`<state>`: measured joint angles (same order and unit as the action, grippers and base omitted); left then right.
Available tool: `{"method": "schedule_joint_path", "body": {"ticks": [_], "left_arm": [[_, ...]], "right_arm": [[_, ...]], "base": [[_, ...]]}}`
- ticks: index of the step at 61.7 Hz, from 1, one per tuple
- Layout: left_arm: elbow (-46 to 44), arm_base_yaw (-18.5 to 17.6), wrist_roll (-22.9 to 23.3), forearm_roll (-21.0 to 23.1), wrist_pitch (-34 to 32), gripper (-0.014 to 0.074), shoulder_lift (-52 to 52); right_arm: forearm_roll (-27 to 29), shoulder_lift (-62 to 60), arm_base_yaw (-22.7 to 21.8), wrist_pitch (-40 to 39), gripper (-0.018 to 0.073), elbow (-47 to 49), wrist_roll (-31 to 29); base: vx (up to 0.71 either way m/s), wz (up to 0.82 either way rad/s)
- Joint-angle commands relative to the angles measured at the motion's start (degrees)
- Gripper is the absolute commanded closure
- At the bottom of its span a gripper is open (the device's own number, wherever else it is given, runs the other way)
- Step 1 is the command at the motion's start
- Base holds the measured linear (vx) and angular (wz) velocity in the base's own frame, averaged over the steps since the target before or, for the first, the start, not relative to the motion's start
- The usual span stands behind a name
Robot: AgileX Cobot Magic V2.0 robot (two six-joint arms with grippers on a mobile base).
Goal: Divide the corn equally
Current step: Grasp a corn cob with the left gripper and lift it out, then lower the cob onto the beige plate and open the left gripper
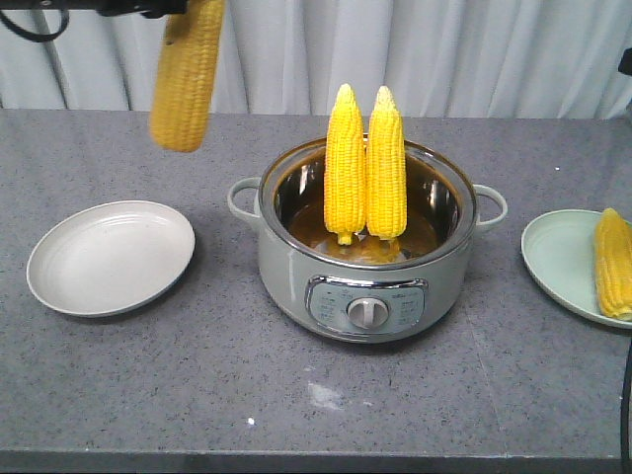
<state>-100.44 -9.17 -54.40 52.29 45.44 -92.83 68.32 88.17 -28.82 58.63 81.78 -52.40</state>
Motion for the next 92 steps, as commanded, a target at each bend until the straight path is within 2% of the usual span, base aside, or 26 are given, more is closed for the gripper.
{"method": "schedule_joint_path", "body": {"ticks": [1,4,8,14,20,24,40,71,92], "left_arm": [[-1.6,2.0,9.6,-11.7,1.3,0.0605,1.1],[-1.6,3.0,15.6,-17.9,1.6,0.0605,0.0],[-1.6,4.0,21.9,-23.6,1.7,0.0605,-1.9],[-1.6,5.0,28.2,-28.2,1.6,0.0605,-5.3],[-1.6,5.2,31.8,-31.8,2.6,0.0605,-9.1],[-1.6,5.3,33.6,-32.5,4.2,0.0605,-11.2],[-1.6,5.4,35.0,-32.5,10.0,0.0605,-18.2],[-1.6,5.4,34.9,-32.5,12.9,0.0599,-20.3],[-1.6,5.4,35.0,-32.1,13.4,0.0557,-20.1]], "right_arm": [[7.4,-4.0,-0.3,2.6,-0.0032,1.7,-2.0],[9.3,-5.0,-0.3,3.6,-0.0032,1.7,-2.9],[11.7,-6.0,-0.3,4.4,-0.0032,1.7,-3.9],[13.0,-7.2,-0.3,5.1,-0.0032,1.7,-4.9],[13.1,-7.6,-0.3,5.6,-0.0032,1.7,-5.5],[13.0,-7.6,-0.3,6.1,-0.0032,1.7,-5.5],[13.1,-7.6,-0.3,7.0,-0.0032,1.7,-5.6],[13.1,-7.6,-0.3,7.0,-0.0032,1.7,-6.0],[13.1,-7.6,-0.3,7.0,-0.0032,1.7,-6.0]], "base": [[0.00,0.00],[0.00,0.00],[0.00,0.00],[0.00,0.00],[0.00,0.00],[0.00,0.00],[0.00,0.00],[0.00,0.00],[0.00,0.00]]}}
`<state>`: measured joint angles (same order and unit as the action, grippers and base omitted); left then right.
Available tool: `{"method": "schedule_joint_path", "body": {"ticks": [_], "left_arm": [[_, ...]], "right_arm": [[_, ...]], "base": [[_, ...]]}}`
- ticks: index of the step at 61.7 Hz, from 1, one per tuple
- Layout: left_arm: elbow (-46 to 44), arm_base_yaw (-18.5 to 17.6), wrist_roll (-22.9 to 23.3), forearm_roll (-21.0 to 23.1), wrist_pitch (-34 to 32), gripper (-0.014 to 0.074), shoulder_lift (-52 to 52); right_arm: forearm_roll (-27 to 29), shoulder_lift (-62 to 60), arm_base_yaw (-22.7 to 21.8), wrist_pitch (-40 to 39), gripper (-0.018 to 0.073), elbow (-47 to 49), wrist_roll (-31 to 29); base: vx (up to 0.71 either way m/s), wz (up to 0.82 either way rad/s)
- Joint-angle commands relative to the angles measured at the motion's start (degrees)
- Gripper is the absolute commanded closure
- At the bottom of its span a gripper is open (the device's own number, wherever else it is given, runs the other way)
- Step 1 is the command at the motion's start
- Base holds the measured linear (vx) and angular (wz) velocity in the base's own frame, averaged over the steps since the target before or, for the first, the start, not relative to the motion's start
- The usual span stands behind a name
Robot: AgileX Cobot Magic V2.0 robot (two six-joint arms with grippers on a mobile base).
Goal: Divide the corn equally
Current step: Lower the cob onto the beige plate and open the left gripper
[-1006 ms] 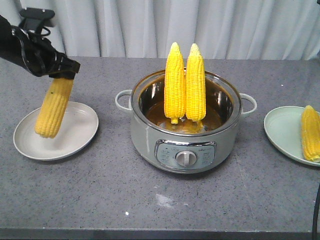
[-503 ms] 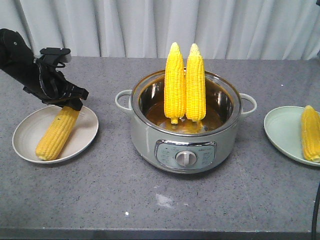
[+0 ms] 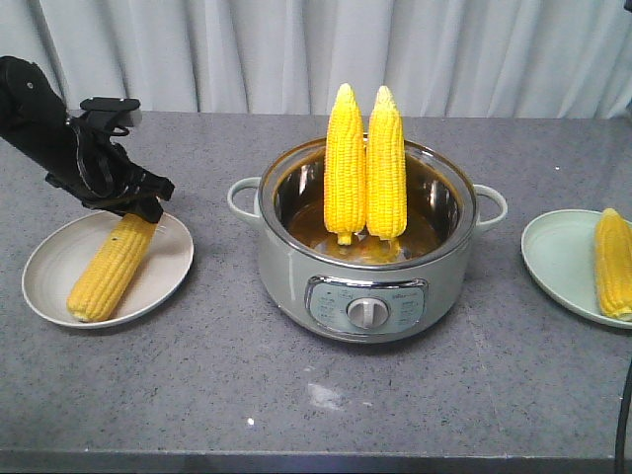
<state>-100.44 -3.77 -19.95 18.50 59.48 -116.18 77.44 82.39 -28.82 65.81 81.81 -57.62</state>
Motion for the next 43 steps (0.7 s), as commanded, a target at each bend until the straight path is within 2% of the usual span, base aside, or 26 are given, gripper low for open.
{"method": "schedule_joint_path", "body": {"ticks": [1,15,33,43], "left_arm": [[-1.6,0.0,0.6,1.7,-0.7,0.0552,3.2],[-1.7,0.0,0.6,1.7,-1.1,0.0434,3.8],[-1.7,0.0,0.6,1.7,-1.5,0.0171,4.7],[-1.7,0.0,0.7,1.7,-1.1,0.0108,4.7]], "right_arm": [[4.0,-1.9,-0.3,-0.2,-0.0032,1.7,-0.8],[4.1,-1.9,-0.3,-0.2,-0.0032,1.7,-0.7],[4.2,-1.9,-0.1,-0.2,-0.0032,1.7,-0.7],[4.2,-1.9,-0.1,-0.2,-0.0032,1.7,-0.7]], "base": [[0.00,0.00],[0.00,0.00],[0.00,0.00],[0.00,0.00]]}}
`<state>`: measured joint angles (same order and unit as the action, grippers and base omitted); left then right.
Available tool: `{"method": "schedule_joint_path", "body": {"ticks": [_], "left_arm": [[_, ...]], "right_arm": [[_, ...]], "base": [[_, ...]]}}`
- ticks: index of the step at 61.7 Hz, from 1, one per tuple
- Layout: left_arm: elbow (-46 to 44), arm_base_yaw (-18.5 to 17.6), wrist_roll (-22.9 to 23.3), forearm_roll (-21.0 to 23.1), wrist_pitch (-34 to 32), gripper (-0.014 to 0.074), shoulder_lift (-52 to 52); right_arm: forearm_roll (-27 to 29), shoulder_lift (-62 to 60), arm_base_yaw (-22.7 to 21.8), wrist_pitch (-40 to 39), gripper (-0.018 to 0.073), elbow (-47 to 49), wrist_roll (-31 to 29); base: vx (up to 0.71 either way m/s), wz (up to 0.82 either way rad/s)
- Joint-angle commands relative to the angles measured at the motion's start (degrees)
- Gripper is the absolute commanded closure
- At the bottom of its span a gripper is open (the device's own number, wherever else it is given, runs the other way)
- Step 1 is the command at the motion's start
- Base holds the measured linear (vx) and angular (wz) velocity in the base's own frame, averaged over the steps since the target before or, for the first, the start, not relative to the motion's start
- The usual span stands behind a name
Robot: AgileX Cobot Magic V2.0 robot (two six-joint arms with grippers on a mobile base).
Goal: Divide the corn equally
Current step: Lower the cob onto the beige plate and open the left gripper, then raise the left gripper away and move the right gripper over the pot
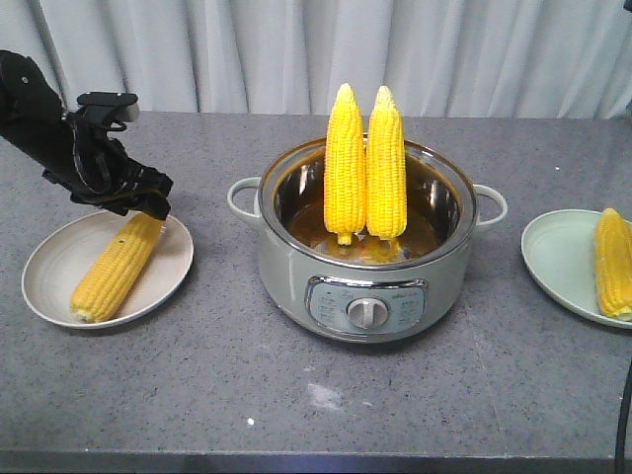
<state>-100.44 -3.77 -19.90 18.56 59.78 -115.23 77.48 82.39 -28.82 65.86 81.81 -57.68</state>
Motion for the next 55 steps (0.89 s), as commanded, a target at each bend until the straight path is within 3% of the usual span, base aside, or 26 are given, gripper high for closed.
{"method": "schedule_joint_path", "body": {"ticks": [1,17,23,29,36,42,55], "left_arm": [[-1.7,0.0,0.7,1.7,-1.2,0.0106,3.8],[-1.7,0.0,5.4,1.7,-0.2,0.0108,3.8],[-1.7,0.0,6.9,1.7,0.6,0.0108,4.0],[-1.7,0.0,7.0,1.7,1.2,0.0108,5.1],[-1.7,0.0,7.0,1.8,0.4,0.0108,7.6],[-1.7,0.0,7.0,2.6,-0.8,0.0108,10.8],[-1.7,0.0,6.3,9.3,-4.8,0.0108,18.1]], "right_arm": [[4.2,-1.9,-0.1,-0.3,-0.0032,1.7,-0.6],[4.7,-1.9,0.4,0.1,-0.0032,1.7,-0.6],[5.6,-1.7,3.0,-0.5,-0.0032,1.8,-0.6],[3.8,-0.7,8.8,-3.1,-0.0032,3.7,-0.7],[-3.5,3.0,16.1,-8.5,-0.0032,10.4,1.7],[-12.9,7.8,22.3,-12.1,-0.0032,17.0,8.2],[-31.0,19.5,30.7,-16.1,-0.0032,28.7,18.7]], "base": [[0.00,0.00],[0.00,0.00],[0.00,0.00],[0.00,0.00],[0.00,0.00],[0.00,0.00],[0.00,0.00]]}}
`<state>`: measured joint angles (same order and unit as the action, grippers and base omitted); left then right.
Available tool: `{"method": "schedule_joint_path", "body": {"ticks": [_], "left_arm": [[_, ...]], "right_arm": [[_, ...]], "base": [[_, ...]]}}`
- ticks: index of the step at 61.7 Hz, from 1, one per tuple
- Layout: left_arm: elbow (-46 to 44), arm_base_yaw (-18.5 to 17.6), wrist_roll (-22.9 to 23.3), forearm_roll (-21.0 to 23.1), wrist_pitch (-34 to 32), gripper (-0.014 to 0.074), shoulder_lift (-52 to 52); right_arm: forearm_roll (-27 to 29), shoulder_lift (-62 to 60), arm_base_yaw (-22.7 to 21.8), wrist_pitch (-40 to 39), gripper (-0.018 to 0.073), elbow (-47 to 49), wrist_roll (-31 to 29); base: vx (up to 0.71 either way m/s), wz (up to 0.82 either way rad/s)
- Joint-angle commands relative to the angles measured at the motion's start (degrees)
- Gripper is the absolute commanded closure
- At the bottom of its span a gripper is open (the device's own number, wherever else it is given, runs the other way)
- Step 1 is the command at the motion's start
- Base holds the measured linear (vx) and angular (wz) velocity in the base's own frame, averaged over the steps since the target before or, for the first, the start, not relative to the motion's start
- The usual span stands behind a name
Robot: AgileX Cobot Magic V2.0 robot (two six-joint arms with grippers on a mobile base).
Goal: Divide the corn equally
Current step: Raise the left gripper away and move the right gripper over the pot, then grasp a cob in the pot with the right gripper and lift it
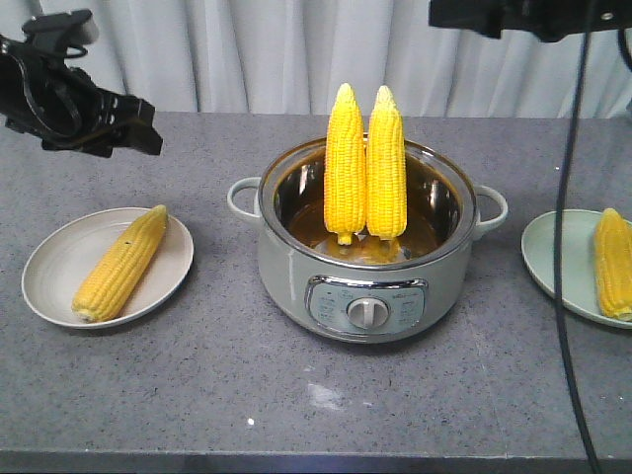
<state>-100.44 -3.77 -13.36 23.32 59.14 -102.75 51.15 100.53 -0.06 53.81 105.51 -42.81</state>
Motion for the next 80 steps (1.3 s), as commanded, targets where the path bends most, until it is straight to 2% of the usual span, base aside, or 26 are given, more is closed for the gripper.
{"method": "schedule_joint_path", "body": {"ticks": [1,6,14,39,66,73,80], "left_arm": [[-1.7,-0.1,-0.2,4.9,-4.4,0.0108,6.1],[-1.7,-0.1,-0.2,5.1,-5.1,0.0108,7.5],[-1.7,-0.1,-0.2,5.1,-4.4,0.0108,8.3],[-1.7,-0.1,-0.2,5.0,-3.4,0.0108,8.3],[-1.7,-0.1,-0.2,4.8,-3.1,0.0108,8.3],[-1.7,-0.1,-0.5,4.9,-3.1,0.0108,8.3],[-1.7,-0.1,-0.6,4.9,-3.1,0.0108,8.3]], "right_arm": [[-5.4,2.3,2.2,-3.8,-0.0032,5.9,5.0],[-6.7,6.0,2.3,-0.8,-0.0032,9.4,8.1],[-6.2,10.2,2.0,2.6,-0.0032,12.7,9.0],[-2.7,15.7,3.2,2.6,-0.0032,13.3,5.9],[-1.2,18.4,3.8,1.5,-0.0026,13.3,4.7],[-1.0,18.4,3.8,1.6,0.0032,13.3,4.6],[-1.0,18.4,3.8,2.3,0.0160,13.3,4.6]], "base": [[0.00,0.00],[0.00,0.00],[0.00,0.00],[0.00,0.00],[0.00,0.00],[0.00,0.00],[0.00,0.00]]}}
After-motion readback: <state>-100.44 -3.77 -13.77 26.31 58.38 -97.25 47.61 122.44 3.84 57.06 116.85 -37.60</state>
